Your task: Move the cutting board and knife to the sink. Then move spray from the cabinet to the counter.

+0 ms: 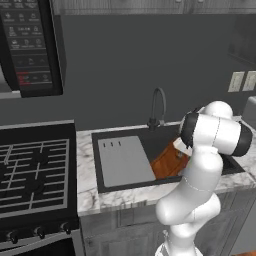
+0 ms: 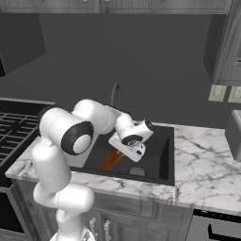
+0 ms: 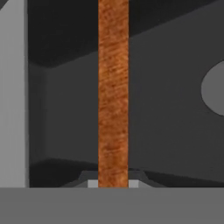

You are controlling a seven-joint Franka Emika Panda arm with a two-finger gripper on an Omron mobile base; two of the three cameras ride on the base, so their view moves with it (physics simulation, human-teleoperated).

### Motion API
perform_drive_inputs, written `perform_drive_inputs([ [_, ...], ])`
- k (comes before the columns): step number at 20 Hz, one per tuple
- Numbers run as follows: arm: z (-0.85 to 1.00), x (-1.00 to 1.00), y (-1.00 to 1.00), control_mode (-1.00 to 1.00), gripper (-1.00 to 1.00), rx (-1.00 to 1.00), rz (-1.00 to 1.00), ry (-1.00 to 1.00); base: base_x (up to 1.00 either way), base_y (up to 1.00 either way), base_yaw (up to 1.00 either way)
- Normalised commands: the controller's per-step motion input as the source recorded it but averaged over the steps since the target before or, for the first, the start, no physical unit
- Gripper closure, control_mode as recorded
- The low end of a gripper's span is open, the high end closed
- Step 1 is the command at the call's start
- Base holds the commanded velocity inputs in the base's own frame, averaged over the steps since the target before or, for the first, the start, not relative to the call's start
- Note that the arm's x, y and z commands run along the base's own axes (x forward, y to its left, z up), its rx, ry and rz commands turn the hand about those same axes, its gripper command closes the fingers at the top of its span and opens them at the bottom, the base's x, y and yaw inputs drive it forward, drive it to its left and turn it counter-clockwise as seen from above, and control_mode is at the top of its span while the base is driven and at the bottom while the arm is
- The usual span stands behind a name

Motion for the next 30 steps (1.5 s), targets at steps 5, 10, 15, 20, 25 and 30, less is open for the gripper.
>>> perform_drive_inputs([
  [5, -0.54, 0.39, -0.04, -1.0, 1.0, 0.0, -0.11, 0.0, 0.0, 0.0, 0.0],
  [10, -0.48, 0.45, 0.0, -1.0, 1.0, 0.0, -0.04, 0.0, 0.0, 0.0, 0.0],
  [15, -0.48, 0.31, 0.0, -1.0, 1.0, 0.0, 0.0, 0.0, 0.0, 0.0, 0.0],
  [20, -0.42, 0.25, 0.0, -1.0, 1.0, 0.0, 0.0, 0.0, 0.0, 0.0, 0.0],
  [25, -0.14, 0.05, 0.0, -1.0, 1.0, 0.0, 0.0, 0.01, 0.0, 0.0, 0.0],
  [30, 0.0, 0.0, 0.0, -1.0, 1.0, 0.0, 0.0, 0.0, 0.0, 0.0, 0.0],
])
